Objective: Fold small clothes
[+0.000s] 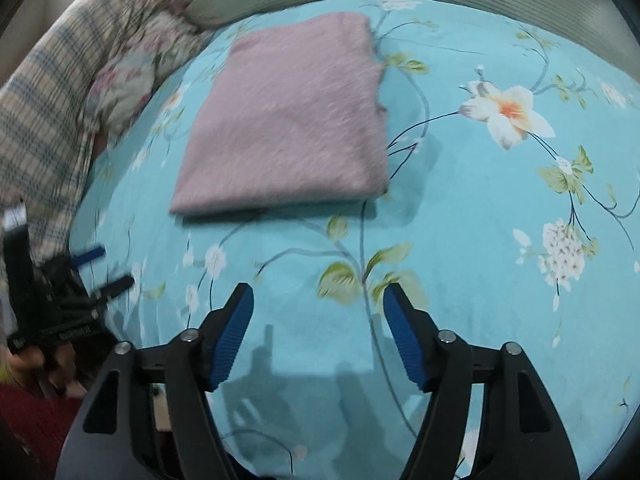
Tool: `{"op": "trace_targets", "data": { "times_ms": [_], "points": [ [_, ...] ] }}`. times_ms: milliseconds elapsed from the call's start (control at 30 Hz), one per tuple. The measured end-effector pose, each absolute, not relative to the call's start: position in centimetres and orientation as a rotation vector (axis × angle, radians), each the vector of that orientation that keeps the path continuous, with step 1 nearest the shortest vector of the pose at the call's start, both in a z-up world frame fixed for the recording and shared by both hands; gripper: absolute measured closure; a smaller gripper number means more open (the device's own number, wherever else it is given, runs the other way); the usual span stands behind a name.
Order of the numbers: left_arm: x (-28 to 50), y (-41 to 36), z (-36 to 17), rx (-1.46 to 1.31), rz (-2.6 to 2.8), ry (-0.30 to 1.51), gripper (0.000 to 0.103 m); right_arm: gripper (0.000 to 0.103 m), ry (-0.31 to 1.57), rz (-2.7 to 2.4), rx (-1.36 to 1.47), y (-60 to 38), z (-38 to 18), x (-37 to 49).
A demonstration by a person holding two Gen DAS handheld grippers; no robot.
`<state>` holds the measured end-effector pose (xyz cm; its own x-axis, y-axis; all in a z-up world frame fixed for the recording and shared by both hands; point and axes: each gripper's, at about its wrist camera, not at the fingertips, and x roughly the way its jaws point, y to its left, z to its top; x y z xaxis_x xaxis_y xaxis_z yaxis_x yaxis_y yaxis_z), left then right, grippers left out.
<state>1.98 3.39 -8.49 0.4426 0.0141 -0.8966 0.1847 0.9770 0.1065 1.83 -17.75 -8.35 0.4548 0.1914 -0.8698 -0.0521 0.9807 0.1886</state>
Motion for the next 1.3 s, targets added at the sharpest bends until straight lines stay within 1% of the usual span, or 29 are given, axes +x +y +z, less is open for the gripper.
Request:
{"op": "trace_targets", "data": {
  "times_ms": [67, 133, 300, 367, 433, 500, 700, 900, 1300],
  "points": [
    [1.2, 3.0, -7.7, 0.224, -0.109, 1.075, 0.022, 0.032, 1.083, 0.163, 0.110, -17.5, -7.9, 1.6],
    [0.9, 2.9, -6.3, 0.224, -0.112, 1.031, 0.022, 0.028, 1.059, 0.169, 0.086, -17.3, -6.9, 1.3],
    [1.2, 2.8, -2.7, 0.233, -0.061, 0.946, 0.021, 0.025, 1.001, 0.169, 0.073, -17.8, -3.6, 0.9],
    [1.7, 2.8, -1.0, 0.219, -0.082, 0.928, 0.021, 0.019, 0.958, 0.171, 0.062, -18.2, -2.0, 0.9],
    [2.0, 2.7, 0.6, 0.200, -0.105, 0.900, 0.018, 0.008, 0.940, 0.161, 0.049, -18.3, -1.5, 1.0],
    [2.4, 2.4, 1.1, 0.191, -0.137, 0.901, 0.011, 0.008, 0.946, 0.156, 0.044, -18.5, -1.7, 1.7],
    [3.8, 1.6, -0.8, 0.125, -0.165, 0.987, 0.011, 0.008, 0.998, 0.148, 0.061, -19.0, -3.9, 3.2],
    [5.0, 0.8, -2.7, 0.163, -0.112, 1.031, 0.011, 0.008, 1.007, 0.160, 0.056, -18.5, -4.2, 4.9],
    [8.0, 0.2, -1.4, 0.177, -0.077, 1.005, 0.011, 0.008, 1.000, 0.188, 0.043, -17.5, -3.5, 8.0]
  ]
}}
